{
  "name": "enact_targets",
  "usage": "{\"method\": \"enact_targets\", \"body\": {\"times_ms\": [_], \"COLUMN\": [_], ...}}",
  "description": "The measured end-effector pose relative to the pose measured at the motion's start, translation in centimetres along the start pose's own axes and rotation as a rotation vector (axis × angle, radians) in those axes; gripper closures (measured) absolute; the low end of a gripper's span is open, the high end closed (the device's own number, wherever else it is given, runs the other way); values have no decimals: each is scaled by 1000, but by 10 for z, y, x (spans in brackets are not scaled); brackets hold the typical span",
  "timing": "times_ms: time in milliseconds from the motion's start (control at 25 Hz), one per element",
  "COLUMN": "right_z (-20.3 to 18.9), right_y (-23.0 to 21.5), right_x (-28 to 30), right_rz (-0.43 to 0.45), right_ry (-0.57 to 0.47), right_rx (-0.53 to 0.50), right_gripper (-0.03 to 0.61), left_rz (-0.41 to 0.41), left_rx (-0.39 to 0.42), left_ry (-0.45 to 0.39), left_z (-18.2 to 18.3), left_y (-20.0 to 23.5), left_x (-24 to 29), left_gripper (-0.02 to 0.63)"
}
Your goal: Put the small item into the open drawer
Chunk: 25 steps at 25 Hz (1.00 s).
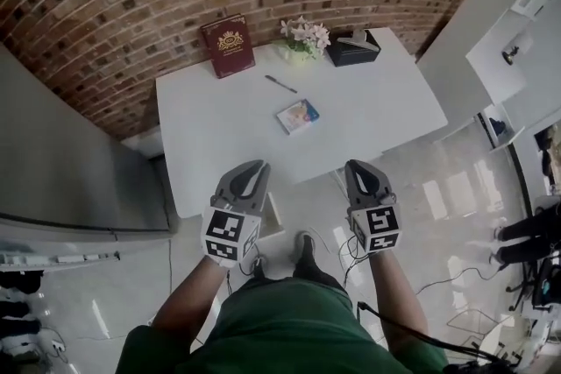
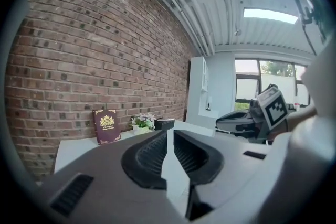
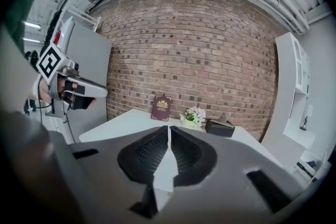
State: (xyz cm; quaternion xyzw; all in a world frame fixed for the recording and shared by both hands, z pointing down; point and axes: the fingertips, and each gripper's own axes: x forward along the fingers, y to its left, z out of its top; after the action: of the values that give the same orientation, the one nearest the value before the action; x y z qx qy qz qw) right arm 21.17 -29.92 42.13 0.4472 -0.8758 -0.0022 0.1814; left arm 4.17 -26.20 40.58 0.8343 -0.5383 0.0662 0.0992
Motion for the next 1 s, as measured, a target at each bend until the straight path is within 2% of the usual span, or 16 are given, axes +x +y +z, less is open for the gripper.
{"method": "enact_targets", "body": {"times_ms": [400,640,840,1000], "right_z": [-39,-74,-105,-131], "right_y": [-33,-25,-5,2], "right_x": [100,153,192,222], "right_rz": [223,362,483,543], "right_ry": [93,173,224,275], "right_rx": [-148,-367,-551,-663], "right_gripper": [514,500,480,472], "left_rz": [160,249,354,435], "left_rx": [-49,-83,-117,-140], "left_ry": [96,135,155,173], "left_z": [-19,-36,-47,-56], "left_y": [10,16,27,36], "left_x": [37,36,15,-6], "left_gripper": [578,578,578,578]}}
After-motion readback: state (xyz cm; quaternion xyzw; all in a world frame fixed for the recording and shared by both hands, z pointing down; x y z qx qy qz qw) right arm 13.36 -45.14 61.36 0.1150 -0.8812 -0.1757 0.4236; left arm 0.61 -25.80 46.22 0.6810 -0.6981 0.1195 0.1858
